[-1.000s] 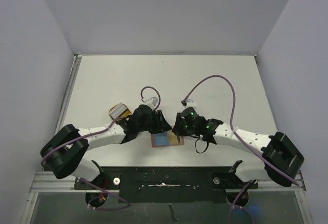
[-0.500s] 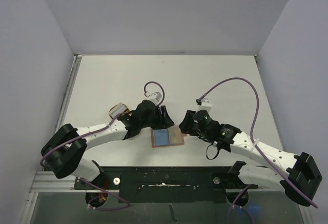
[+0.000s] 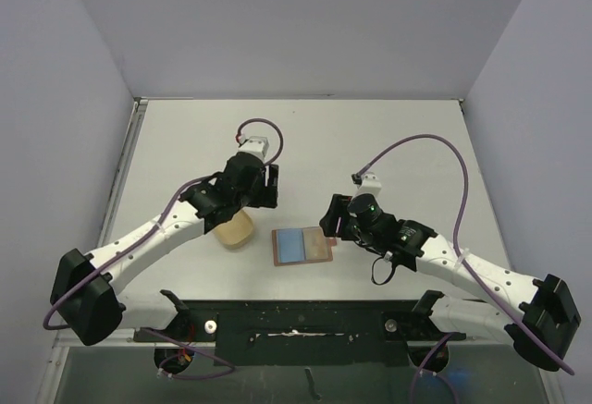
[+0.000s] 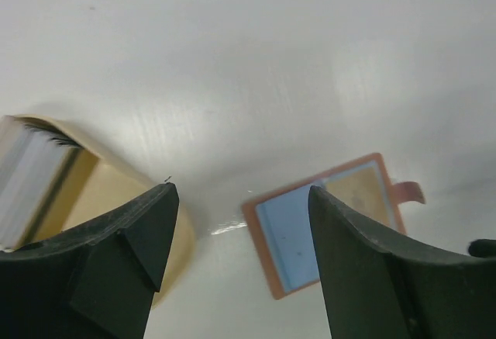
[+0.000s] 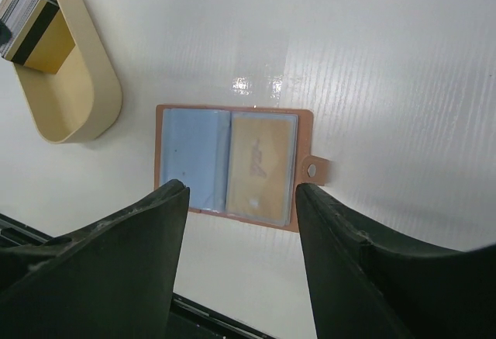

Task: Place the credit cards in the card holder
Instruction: Pick up the credit card from the storage box.

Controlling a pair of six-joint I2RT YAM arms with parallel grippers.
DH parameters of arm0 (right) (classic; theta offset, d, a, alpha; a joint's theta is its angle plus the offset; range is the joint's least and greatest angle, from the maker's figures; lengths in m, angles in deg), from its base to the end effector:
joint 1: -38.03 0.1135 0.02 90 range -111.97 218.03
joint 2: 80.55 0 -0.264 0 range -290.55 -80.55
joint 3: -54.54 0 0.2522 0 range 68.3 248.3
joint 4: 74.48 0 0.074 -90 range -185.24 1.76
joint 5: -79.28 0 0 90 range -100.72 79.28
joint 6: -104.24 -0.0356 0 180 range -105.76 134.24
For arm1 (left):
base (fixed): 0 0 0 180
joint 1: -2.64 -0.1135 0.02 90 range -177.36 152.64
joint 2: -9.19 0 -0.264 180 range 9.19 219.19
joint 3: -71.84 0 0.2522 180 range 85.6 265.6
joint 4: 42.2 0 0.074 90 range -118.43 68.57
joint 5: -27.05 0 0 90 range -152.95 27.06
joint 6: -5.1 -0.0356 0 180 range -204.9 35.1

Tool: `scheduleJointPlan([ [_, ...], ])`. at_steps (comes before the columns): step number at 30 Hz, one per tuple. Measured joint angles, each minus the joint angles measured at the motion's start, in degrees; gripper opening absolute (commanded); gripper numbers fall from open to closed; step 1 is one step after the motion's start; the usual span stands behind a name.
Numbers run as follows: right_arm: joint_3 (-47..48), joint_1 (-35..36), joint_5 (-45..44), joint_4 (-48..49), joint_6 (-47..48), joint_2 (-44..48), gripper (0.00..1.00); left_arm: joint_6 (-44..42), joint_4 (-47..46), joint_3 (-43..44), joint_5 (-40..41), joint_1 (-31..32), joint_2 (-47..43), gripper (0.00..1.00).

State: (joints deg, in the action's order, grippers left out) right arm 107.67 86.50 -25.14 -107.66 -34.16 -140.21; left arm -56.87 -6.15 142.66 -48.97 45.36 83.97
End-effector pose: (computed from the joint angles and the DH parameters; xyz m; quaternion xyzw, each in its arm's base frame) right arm 0.1529 0.1593 0.2434 0.0528 0.8981 0.2400 0.3647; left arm 0.2155 -0.1873 0.2810 0.0640 0.8988 -0.1529 0.4058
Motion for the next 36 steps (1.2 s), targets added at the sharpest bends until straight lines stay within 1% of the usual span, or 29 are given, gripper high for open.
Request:
scheduleJointPlan([
  [5,0.24,0.0,-0.2,-0.07,0.52,-0.02,0.59,-7.78,6.93,1.99,6.62,-3.78,-2.21,0.67],
  [8,0.28,0.0,-0.17,-0.02,0.63,-0.57,0.59,-11.1,9.38,1.77,9.86,-5.99,-2.89,0.63],
  [10,0.28,0.0,-0.15,-0.02,0.68,-1.27,0.59,-14.03,9.9,0.66,11.32,-7.43,-3.69,0.63],
  [14,0.31,0.0,-0.07,-0.11,1.07,-2.21,0.59,-19.5,9.44,-3.87,11.74,-9.55,-6.67,0.63],
  [19,1.09,0.0,-0.02,-0.81,1.55,-2.27,0.59,-24.13,8.17,-7.98,9.35,-13.64,-7.72,0.62],
  [21,1.14,0.0,-0.04,-0.83,1.68,-2.23,0.59,-25.33,7.58,-8.57,8.26,-14.75,-6.82,0.62],
  [27,1.14,0.0,-0.04,-0.85,1.7,-2.21,0.59,-27.78,4.22,-9.33,6.51,-14.86,-1.22,0.61],
  [36,1.14,0.0,-0.07,-0.81,1.66,-2.23,0.59,-31.63,0.52,-9.55,8.39,-15.02,5.9,0.57],
])
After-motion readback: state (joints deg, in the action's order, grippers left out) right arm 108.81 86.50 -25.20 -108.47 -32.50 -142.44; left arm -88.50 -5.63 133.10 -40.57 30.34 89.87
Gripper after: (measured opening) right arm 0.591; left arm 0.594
